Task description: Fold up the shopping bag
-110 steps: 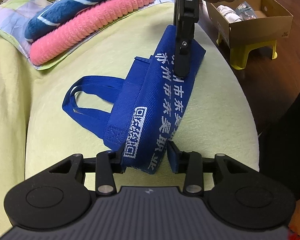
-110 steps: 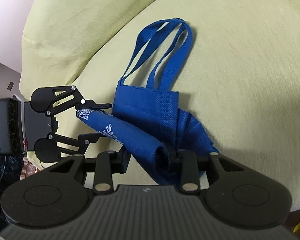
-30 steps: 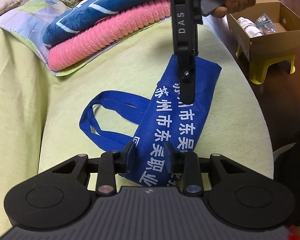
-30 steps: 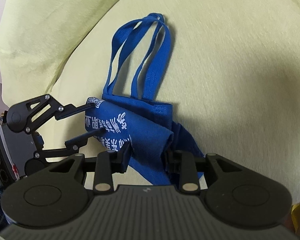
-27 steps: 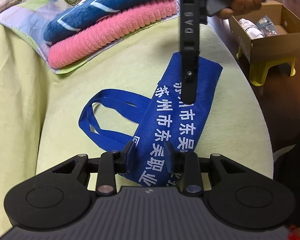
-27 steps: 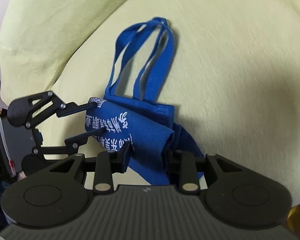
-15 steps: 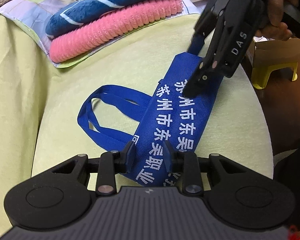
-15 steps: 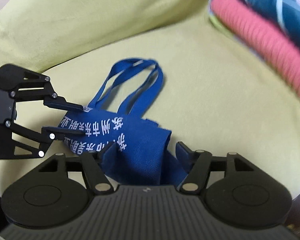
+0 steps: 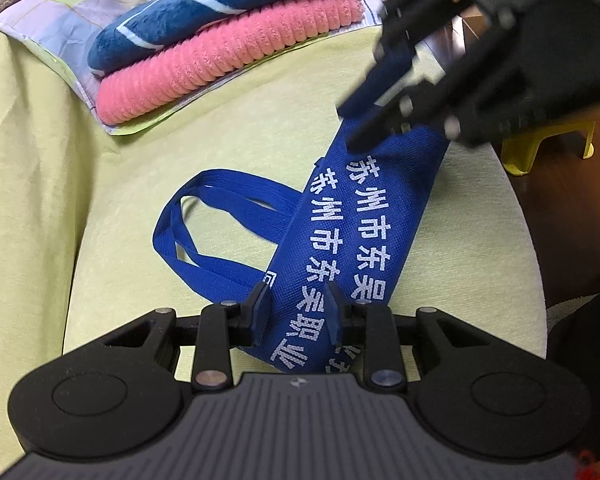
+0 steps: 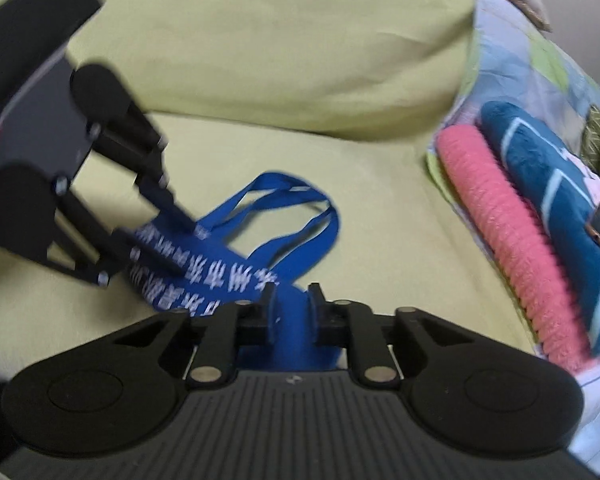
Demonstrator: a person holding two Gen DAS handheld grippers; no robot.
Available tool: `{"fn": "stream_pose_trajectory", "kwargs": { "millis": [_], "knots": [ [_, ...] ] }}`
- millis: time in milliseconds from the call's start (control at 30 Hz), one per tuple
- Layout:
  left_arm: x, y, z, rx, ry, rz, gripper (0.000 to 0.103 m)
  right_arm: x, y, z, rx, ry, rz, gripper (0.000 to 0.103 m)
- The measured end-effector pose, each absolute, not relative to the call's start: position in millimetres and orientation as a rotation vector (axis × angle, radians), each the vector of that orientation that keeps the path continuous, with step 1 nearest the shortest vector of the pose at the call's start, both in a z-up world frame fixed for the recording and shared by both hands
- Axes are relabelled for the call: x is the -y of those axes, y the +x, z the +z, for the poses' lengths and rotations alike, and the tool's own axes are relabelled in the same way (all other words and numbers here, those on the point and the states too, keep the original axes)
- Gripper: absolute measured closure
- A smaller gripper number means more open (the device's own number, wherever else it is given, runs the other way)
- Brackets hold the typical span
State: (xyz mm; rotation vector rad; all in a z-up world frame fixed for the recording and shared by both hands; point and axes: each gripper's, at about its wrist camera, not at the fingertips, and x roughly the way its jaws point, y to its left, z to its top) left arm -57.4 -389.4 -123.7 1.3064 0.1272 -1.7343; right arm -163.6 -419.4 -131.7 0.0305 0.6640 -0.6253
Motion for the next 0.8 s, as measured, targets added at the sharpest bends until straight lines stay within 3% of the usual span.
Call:
{"fn": "stream_pose_trajectory", "kwargs": {
  "millis": [367, 800],
  "knots": [
    [402.4, -50.8, -125.2, -0.163, 1.251, -1.741, 0.069, 445.2, -137.6, -150.6, -0.786, 0.105, -0.59, 0.089],
    [396.8, -57.9, -124.9, -0.188, 1.187, -1.655, 0.071, 438.5, -135.3, -156.0, -0.769, 0.118, -0.628, 0.089]
  ]
}}
